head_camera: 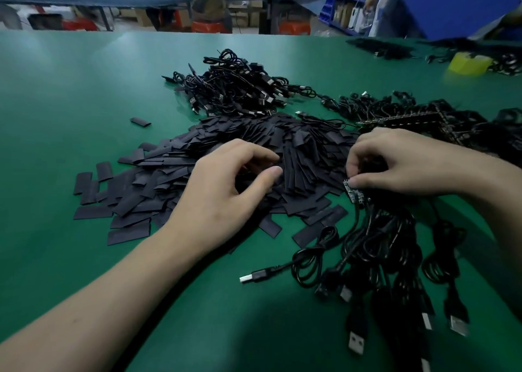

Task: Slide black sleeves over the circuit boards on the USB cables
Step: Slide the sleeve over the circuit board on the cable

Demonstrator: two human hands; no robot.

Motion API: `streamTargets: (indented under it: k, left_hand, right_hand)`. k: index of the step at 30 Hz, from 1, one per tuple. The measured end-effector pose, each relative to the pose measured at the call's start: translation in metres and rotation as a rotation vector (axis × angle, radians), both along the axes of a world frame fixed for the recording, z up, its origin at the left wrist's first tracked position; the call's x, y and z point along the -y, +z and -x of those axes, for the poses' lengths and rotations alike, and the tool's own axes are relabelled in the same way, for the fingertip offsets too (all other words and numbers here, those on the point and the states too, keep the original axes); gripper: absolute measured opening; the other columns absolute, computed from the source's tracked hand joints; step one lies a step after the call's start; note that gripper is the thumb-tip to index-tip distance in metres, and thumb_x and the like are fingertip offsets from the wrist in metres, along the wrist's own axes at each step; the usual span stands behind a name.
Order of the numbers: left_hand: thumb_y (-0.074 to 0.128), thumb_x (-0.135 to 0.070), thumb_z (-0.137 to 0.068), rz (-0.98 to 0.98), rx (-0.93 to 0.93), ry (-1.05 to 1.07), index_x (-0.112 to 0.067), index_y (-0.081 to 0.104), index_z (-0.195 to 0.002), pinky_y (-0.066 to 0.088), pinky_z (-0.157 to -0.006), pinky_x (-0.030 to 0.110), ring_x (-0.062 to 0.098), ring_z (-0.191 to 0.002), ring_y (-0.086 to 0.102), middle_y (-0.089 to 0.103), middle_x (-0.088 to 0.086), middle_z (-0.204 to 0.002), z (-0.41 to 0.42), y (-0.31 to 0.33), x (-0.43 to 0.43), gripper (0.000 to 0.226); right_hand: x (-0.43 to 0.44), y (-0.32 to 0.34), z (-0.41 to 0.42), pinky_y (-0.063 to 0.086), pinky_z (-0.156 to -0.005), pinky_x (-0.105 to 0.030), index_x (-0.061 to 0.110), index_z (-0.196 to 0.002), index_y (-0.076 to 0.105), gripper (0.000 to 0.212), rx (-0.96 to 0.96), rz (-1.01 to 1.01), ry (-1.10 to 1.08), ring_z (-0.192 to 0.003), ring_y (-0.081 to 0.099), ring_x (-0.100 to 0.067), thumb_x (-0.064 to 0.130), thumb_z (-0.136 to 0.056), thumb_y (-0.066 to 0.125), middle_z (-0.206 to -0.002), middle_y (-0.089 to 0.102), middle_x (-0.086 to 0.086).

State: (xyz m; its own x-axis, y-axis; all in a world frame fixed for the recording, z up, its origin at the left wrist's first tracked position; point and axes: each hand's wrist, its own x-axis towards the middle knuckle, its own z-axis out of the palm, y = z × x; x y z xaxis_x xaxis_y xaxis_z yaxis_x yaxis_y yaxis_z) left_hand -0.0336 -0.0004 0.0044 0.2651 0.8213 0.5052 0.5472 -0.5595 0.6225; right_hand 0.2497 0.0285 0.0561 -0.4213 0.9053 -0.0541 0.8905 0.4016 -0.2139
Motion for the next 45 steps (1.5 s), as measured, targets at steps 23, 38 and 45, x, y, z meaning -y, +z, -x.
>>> streamTargets:
  k: [23,38,45]
  left_hand:
    - [0.074,-0.03,-0.079,0.426,0.394,-0.286,-0.016,0.078,-0.085,0.053,-0.064,0.016,0.006,-0.064,0.07,0.075,0.002,-0.07,-0.003,0.002,0.002,0.016]
    - [0.075,-0.029,-0.076,0.459,0.682,-0.297,-0.017,0.079,-0.079,0.053,-0.062,0.011,0.005,-0.062,0.068,0.074,-0.003,-0.071,0.005,0.01,-0.002,0.012]
    - [0.078,-0.033,-0.079,0.246,0.605,-0.184,-0.026,0.08,-0.08,0.051,-0.066,0.013,0.001,-0.068,0.065,0.076,-0.008,-0.076,0.005,0.008,-0.004,0.007]
  right_hand:
    - [0.019,-0.02,0.062,0.044,-0.069,-0.008,0.026,-0.085,0.074,0.01,-0.706,0.06,0.165,-0.071,0.063,0.007,0.018,-0.091,0.075,-0.075,0.071,0.018]
    - [0.01,-0.009,0.029,0.046,-0.064,-0.011,0.028,-0.077,0.077,0.007,-0.835,0.343,0.123,-0.067,0.059,-0.002,0.034,-0.079,0.074,-0.073,0.069,0.009]
    - [0.019,-0.002,0.044,0.046,-0.065,-0.004,0.042,-0.094,0.076,0.027,-0.513,-0.094,-0.004,-0.079,0.067,0.006,0.063,-0.082,0.065,-0.092,0.073,0.026]
